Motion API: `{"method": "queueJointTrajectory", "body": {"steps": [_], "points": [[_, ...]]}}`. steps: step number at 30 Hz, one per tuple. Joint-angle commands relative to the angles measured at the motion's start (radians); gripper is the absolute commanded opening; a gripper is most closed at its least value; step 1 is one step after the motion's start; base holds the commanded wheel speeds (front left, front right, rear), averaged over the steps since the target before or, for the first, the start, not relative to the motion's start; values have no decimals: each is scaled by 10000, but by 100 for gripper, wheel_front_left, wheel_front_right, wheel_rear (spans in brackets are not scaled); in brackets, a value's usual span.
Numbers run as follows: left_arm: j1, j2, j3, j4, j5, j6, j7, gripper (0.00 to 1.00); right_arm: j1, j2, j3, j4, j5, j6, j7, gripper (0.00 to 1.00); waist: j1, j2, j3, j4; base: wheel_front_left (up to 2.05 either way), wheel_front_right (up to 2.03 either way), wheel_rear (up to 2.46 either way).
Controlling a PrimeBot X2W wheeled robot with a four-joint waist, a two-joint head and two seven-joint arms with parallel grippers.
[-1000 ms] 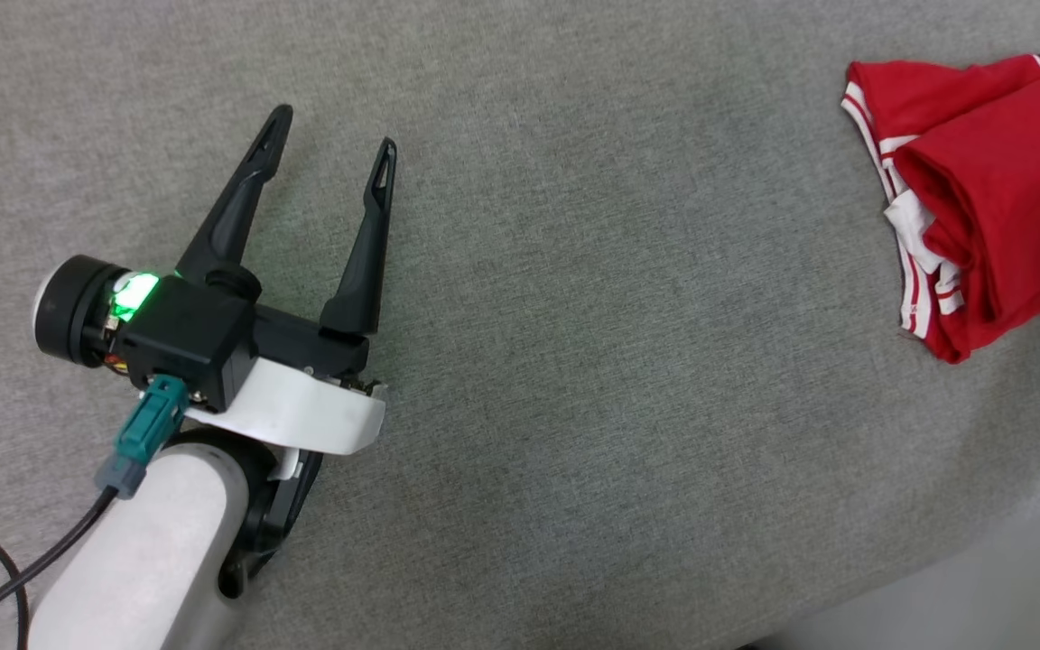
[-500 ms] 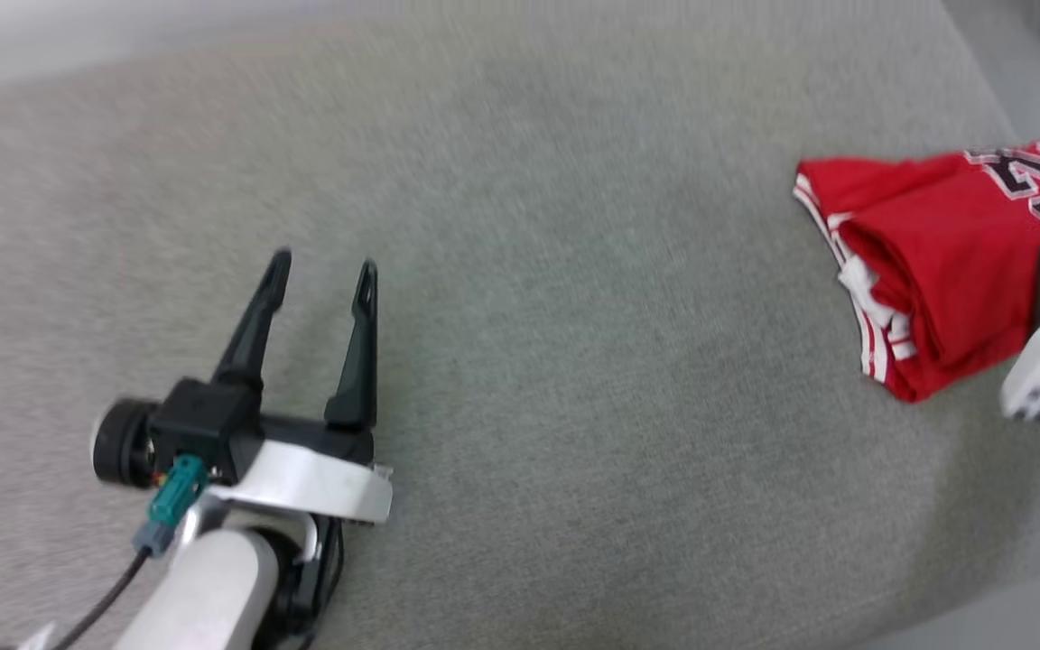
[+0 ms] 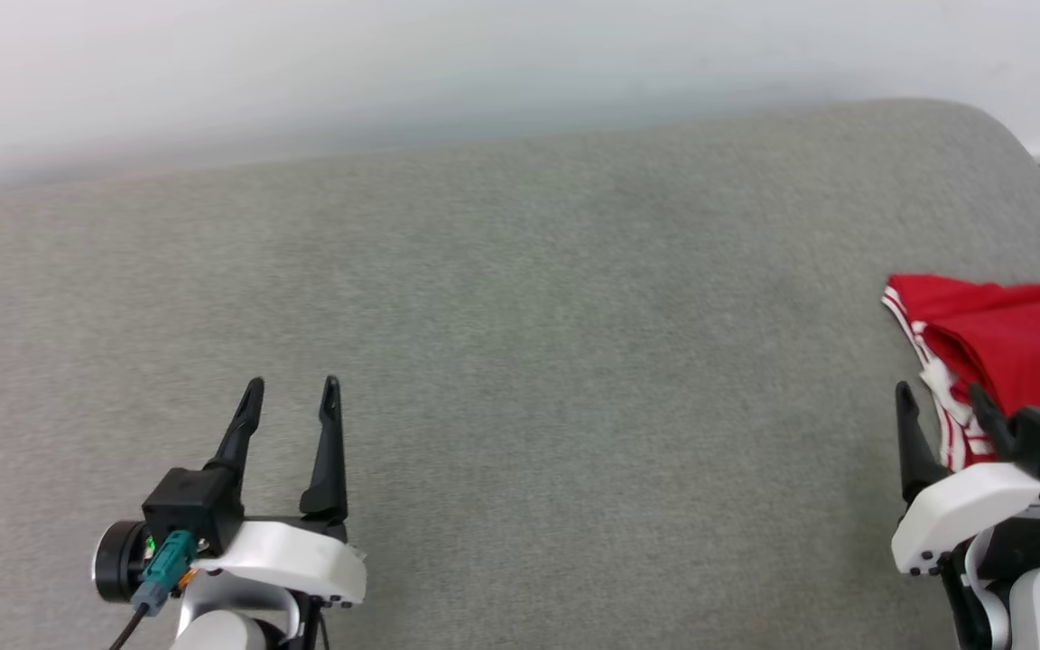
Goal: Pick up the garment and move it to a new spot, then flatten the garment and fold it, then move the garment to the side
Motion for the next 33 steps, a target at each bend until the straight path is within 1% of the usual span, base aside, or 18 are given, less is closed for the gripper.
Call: {"method": "queueJointTrajectory", "body": {"steps": [1, 6, 9, 13, 15, 19, 26, 33], "points": [[182, 7, 105, 120, -48, 30, -68, 100, 323, 52, 175, -405, 299, -7, 28, 100, 1, -1, -474, 535, 0, 0, 0], [577, 117, 495, 298, -124, 138, -109, 100, 1010, 61, 829, -1626, 1092, -7, -5, 100, 1, -1, -830, 893, 0, 0, 0], [772, 219, 618, 413, -128, 62, -126, 100, 1354, 61, 1085, -2273, 1326, -7, -60, 100, 1, -1, -1027, 991, 0, 0, 0], [1069, 274, 624, 490, -92, 34, -132, 100, 1840, 63, 1282, -3018, 1489, -7, -33, 100, 1, -1, -1329, 935, 0, 0, 0], [1203, 245, 557, 579, -131, -51, -135, 100, 2131, 64, 1366, -3355, 1509, -7, 66, 100, 1, -1, -1493, 875, 0, 0, 0], [1370, 91, 483, 663, -173, -79, -140, 100, 2589, 63, 1457, -3966, 1398, -7, 237, 100, 1, -1, -1680, 772, 0, 0, 0], [1581, 87, 504, 778, -143, -117, -147, 100, 3086, 65, 1602, -4529, 1280, -7, 474, 100, 1, -1, -1913, 715, 0, 0, 0], [1538, 103, 485, 779, -26, -83, -149, 100, 3100, 66, 1658, -4674, 1263, -8, 588, 100, 1, -1, -1924, 784, 0, 0, 0]]}}
